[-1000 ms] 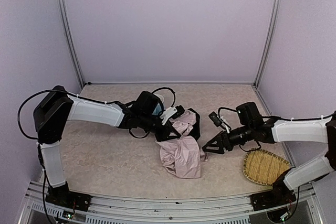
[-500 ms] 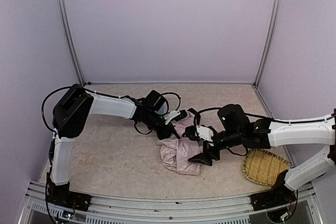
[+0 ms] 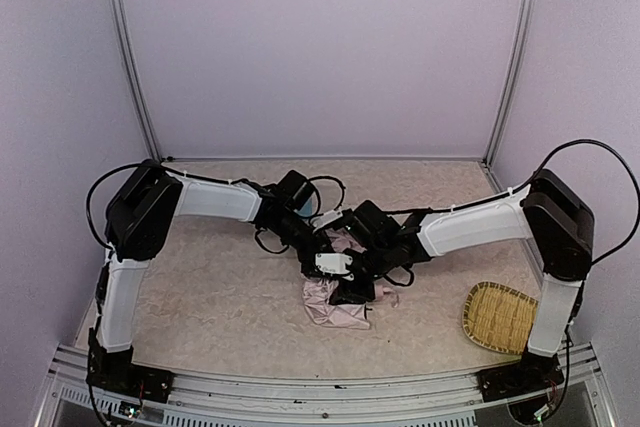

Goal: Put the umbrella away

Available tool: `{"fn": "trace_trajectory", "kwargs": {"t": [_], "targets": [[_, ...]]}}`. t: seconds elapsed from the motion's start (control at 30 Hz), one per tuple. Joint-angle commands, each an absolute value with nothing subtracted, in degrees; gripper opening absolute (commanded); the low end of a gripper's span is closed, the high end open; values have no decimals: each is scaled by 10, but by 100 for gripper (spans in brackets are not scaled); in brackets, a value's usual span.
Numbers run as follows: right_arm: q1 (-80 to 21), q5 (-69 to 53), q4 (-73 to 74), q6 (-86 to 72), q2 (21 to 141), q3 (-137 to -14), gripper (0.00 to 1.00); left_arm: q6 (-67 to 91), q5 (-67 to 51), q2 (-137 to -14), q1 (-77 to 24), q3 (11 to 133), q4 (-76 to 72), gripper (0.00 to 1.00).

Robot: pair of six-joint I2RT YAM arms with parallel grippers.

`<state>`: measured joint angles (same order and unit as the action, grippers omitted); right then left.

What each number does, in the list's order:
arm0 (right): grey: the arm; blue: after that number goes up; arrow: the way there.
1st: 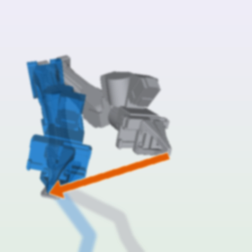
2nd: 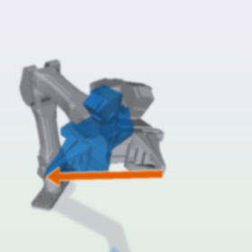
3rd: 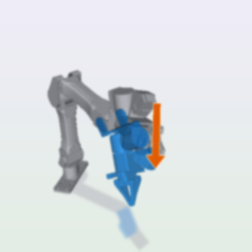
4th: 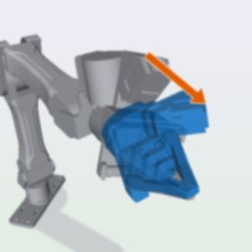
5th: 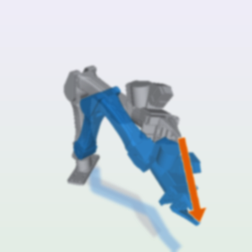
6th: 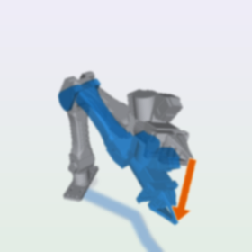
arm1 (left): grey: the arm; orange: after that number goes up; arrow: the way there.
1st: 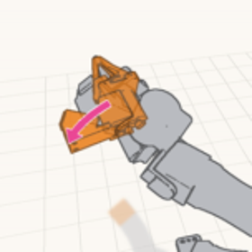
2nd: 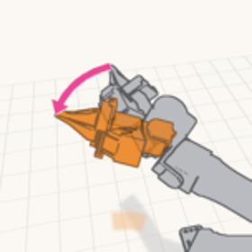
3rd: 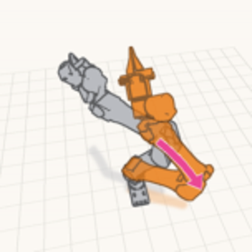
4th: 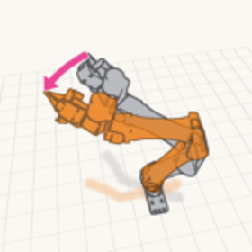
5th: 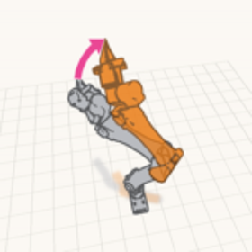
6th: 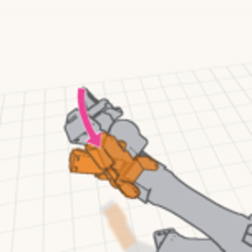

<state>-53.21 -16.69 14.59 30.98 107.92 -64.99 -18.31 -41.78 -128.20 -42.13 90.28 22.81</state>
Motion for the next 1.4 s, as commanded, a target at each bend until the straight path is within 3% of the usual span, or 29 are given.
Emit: {"fn": "trace_trajectory", "kwargs": {"t": [0.0, 0.1, 0.17, 0.4, 0.67, 0.9, 1.37], "targets": [[-520, -192, 243, 247, 1102, -613, 39, -116, -390, -1228, -398, 853, 106, 68], [-514, -227, 248, 204, 1088, -582, 33, -27, -381, -1156, -365, 786, -62, 83], [-506, -264, 255, 183, 1083, -568, 31, 19, -397, -1116, -343, 747, -158, 85], [-447, -419, 299, 147, 1086, -560, 24, 2, -423, -947, -350, 594, -249, 79], [-404, -580, 334, 171, 1147, -592, 20, -230, -305, -819, -480, 447, -152, 70], [-374, -597, 318, 159, 1231, -644, 19, -423, -113, -891, -592, 455, -73, 83], [-357, -681, 266, 146, 1337, -743, 21, -507, -148, -1072, -582, 603, 24, 91]]}}
